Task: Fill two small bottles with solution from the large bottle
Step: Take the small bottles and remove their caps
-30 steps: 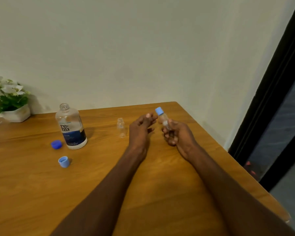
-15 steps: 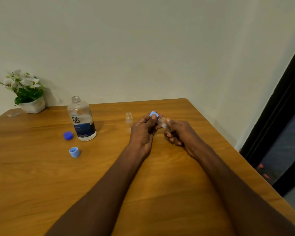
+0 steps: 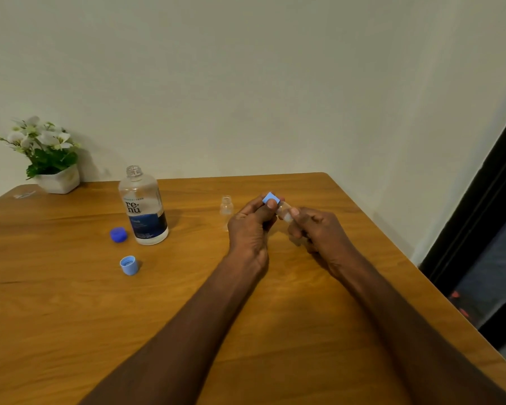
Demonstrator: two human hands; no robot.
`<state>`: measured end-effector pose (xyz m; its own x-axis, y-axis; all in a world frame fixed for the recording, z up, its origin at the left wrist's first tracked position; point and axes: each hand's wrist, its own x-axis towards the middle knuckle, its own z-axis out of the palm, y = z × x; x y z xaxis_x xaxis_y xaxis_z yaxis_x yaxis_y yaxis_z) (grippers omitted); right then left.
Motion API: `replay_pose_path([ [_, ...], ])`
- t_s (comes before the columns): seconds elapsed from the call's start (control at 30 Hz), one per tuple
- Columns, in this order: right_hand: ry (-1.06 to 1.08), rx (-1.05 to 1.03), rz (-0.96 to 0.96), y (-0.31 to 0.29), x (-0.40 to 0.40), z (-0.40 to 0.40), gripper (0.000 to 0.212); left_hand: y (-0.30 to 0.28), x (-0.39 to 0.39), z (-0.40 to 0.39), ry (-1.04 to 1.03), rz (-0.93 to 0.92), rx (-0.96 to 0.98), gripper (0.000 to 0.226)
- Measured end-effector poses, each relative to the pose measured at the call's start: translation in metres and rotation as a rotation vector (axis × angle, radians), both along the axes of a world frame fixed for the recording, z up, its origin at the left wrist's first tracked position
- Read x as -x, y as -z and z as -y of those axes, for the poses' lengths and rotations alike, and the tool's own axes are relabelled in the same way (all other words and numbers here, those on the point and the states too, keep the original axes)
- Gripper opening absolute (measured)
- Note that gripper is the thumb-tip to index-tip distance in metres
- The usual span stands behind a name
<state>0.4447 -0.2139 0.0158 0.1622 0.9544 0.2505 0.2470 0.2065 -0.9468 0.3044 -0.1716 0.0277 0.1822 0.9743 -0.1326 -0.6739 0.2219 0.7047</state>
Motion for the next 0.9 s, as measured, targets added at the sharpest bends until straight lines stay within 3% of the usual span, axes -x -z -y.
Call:
replay_pose_path([
  [0.13, 0.061, -0.084, 0.107, 0.0, -0.001, 0.002, 0.021, -0.005, 0.001, 0.003, 0.013, 0.009, -0.023, 0.024],
  [0.37, 0.025, 0.061, -0.19, -0.002, -0.003, 0.0, 0.039, -0.006, 0.006, 0.006, 0.024, -0.017, -0.103, 0.026],
  [0.53, 0.038, 0.045, -0.314, -0.004, -0.004, -0.002, 0.027, -0.01, 0.005, 0.007, -0.007, -0.005, -0.114, 0.022],
  [0.8, -0.033, 0.126, -0.333, -0.007, -0.002, -0.002, 0.044, -0.01, 0.01, 0.004, -0.015, 0.018, -0.091, 0.024],
  [0.9, -0.032, 0.093, -0.345, -0.005, -0.004, -0.003, 0.033, -0.01, 0.01, 0.002, -0.013, 0.044, -0.082, 0.025],
])
